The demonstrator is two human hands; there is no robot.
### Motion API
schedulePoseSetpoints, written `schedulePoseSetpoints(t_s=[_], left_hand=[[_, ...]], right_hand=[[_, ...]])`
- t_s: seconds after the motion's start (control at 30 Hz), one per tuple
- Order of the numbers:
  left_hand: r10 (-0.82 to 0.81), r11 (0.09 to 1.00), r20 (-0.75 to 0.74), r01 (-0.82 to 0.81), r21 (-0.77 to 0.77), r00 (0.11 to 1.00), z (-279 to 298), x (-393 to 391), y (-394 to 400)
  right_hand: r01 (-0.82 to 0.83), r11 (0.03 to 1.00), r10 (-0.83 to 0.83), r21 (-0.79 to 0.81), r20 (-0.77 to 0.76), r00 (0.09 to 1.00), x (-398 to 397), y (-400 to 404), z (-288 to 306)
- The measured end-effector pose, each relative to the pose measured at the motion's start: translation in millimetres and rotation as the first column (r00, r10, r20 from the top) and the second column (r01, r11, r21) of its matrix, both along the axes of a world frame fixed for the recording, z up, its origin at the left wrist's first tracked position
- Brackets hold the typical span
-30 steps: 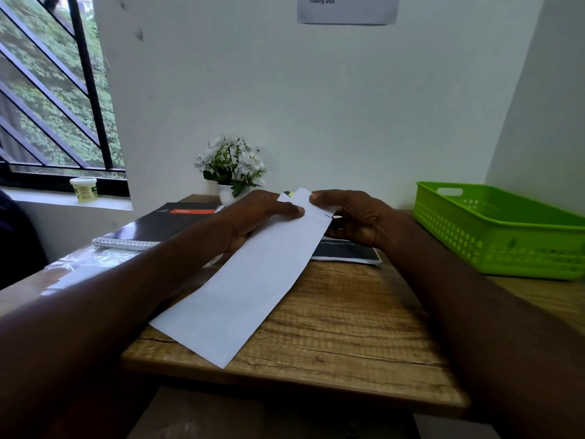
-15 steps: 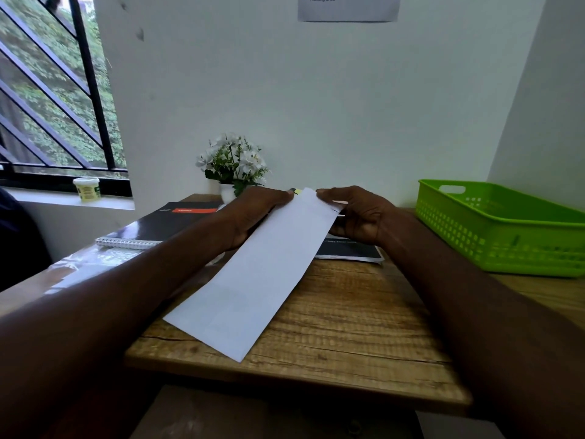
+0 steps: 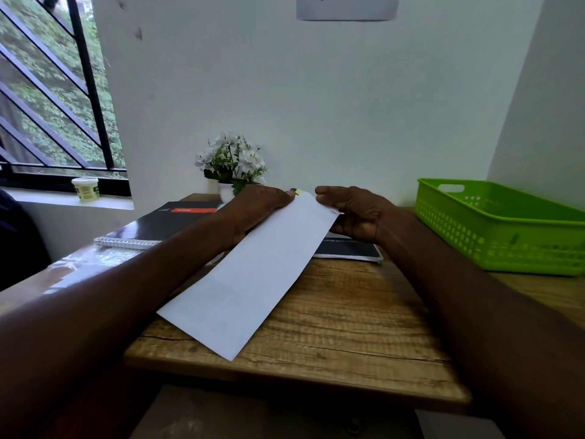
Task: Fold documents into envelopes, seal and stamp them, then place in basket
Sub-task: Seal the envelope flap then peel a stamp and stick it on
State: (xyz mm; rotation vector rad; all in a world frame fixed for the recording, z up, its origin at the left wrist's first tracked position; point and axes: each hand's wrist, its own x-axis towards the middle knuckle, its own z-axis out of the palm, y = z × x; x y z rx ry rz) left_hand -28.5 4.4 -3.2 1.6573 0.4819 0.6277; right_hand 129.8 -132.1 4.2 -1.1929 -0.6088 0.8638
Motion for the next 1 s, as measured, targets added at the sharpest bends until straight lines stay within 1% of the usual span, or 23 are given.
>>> schedulePoseSetpoints(t_s=[0.13,0.27,0.37,0.47,0.6,0.7,0.8,1.0], left_hand=[[0.028,0.998,-0.002,-0.028,0.050,1.000,0.5,0.8,0.3],[0.020,0.999,0.003,-0.020,0.042,1.000,0.4,1.1,-0.4],[0.037,0.999,0.000,-0.037,0.019,0.999,1.0,1.4,0.0],[0.069,0.997,0.021,-0.068,-0.047,0.997,1.7,1.2,3.0],[0.095,0.995,0.027,-0.094,-0.025,0.995,3.2,1.2,4.5],[0.107,0.994,0.021,-0.107,-0.015,0.994,3.6,1.1,5.1],[0.115,0.993,0.002,-0.115,0.009,0.993,4.1,-0.1,5.3],[0.079,0.997,0.008,-0.079,0.017,0.997,4.2,-0.6,2.2]], right_hand=[[-0.041,0.999,0.042,-0.004,0.052,0.998,-2.6,-1.8,1.3],[-0.062,0.998,0.065,-0.034,0.107,0.992,-3.3,-2.6,2.0],[0.002,0.997,0.015,-0.079,0.207,0.978,-3.8,-1.4,2.8],[0.081,0.992,-0.049,-0.094,0.303,0.952,-5.8,1.7,3.0],[0.129,0.986,-0.081,-0.108,0.370,0.925,-7.7,2.3,2.8],[0.137,0.982,-0.077,-0.128,0.393,0.916,-8.1,1.3,3.7],[0.107,0.983,-0.044,-0.151,0.373,0.927,-8.8,0.3,4.1],[0.106,0.979,-0.036,-0.175,0.364,0.931,-9.2,2.1,4.0]])
